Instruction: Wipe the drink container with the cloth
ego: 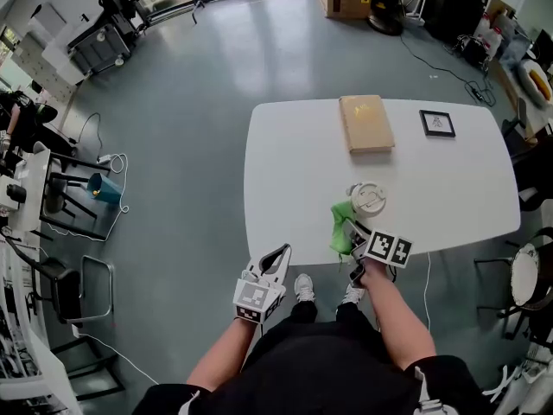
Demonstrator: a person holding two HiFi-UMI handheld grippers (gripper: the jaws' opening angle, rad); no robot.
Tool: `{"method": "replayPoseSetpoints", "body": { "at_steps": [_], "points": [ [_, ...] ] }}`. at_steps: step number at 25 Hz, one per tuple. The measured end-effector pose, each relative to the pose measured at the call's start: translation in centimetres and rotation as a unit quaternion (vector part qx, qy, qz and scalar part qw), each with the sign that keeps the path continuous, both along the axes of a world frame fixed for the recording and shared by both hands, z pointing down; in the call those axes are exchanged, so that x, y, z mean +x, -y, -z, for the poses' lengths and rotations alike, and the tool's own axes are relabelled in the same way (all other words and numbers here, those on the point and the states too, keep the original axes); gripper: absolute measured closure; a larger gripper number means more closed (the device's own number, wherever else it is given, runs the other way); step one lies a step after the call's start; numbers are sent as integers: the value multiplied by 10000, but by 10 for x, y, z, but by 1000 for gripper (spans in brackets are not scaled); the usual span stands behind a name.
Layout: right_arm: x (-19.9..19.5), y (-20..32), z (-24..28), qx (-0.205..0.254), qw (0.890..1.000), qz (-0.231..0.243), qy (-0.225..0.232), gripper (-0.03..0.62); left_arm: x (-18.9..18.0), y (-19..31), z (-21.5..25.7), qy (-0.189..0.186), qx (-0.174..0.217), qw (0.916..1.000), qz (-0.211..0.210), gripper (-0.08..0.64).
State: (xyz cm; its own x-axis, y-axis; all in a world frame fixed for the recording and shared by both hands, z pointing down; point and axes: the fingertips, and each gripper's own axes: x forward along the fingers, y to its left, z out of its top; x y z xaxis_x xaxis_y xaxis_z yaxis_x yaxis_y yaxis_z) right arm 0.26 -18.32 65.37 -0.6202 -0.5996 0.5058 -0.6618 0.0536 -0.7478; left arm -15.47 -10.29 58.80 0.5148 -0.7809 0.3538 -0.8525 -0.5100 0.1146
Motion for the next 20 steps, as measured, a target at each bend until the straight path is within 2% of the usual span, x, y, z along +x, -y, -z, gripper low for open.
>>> {"method": "replayPoseSetpoints", "body": {
  "at_steps": [7,14,20],
  "points": [
    [-1,10,-32,-317,9970,-632,307,509,-6,-3,-8,23,-69,10000,-28,552],
    [-3,17,-65,-658,9890,-1300,252,509,-17,-5,-9,48,-66,10000,40,552],
    [-3,23,-78,-762,9808,-1751,394,509,-19,-1,-8,69,-55,10000,19,552]
  ]
}}
